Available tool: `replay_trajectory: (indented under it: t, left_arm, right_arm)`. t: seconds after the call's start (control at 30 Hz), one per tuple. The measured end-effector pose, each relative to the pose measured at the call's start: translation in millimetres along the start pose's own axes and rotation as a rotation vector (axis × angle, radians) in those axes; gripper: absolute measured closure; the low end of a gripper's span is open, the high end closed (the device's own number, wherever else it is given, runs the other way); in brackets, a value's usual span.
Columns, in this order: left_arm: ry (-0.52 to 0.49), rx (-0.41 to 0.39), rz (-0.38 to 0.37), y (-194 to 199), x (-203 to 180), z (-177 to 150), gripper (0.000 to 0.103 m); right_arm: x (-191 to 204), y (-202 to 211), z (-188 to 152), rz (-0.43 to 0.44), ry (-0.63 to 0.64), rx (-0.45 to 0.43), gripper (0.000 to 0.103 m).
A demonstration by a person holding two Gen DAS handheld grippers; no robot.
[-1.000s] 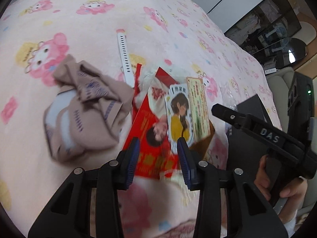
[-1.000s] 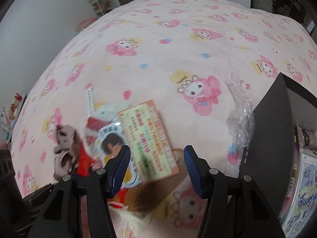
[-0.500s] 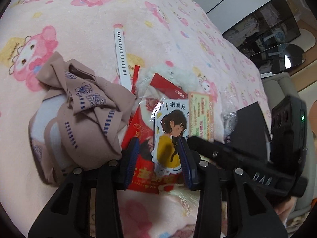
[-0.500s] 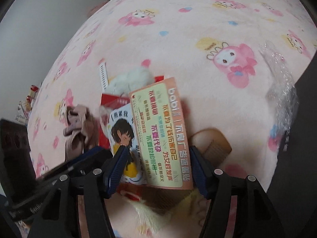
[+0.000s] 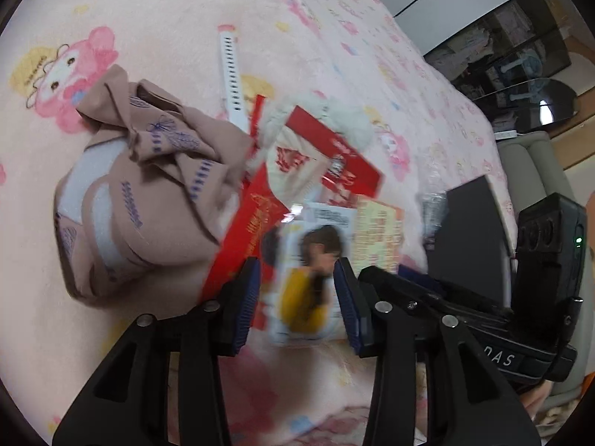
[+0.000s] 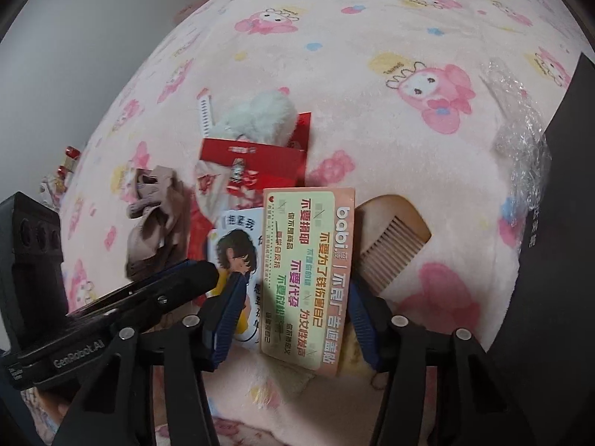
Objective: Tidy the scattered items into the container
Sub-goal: 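Grasp the anime-girl card and bobi card with the left gripper, then carry the cards into the black box and open the left gripper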
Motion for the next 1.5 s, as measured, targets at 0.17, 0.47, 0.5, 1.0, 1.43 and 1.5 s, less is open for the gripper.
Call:
replay_trajectory:
  t: [0.17, 0.47, 0.5, 1.0, 1.43, 1.5]
  left_arm:
    - [-0.041, -0.033, 0.033, 29, -28, -7, 0.065]
    - [-0.179, -0.094, 0.050, 82, -117, -8, 0.065]
    - [-0.201, -0.093, 0.049, 80, -129, -6, 0.065]
    - [-0.443, 0.019, -0.144, -17, -311, -9, 0.069]
    - [-0.454, 0.184, -0.121, -118, -349, -17, 0.069]
    - [-0.450, 0.197, -0.101, -127, -348, -16, 0.069]
  right_arm:
    - [13, 33, -14, 0.043, 0.031, -0.034, 0.055]
    - [17, 135, -39, 0.127, 0.075, -0.179, 0.055]
    - [10, 147, -42, 0.118, 0.073, -0.195, 0.055]
    - [-161, 264, -58, 0.059, -0.129, -0.329, 0.055]
    - [-262, 238, -38, 0.042, -0.257, -0.275, 0.056]
    - [-268, 235, -34, 0.044, -0.254, -0.269, 0.061]
Point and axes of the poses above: each gripper's, at about its wrist camera, not at the fingertips, and y roughly against the way its jaws point, x to its left, z to its top, the point moved 2 cm from there along -y, roughly the way its jaws point, and after that the axes turned 14 degrees about -y, right-handed, at the moved point
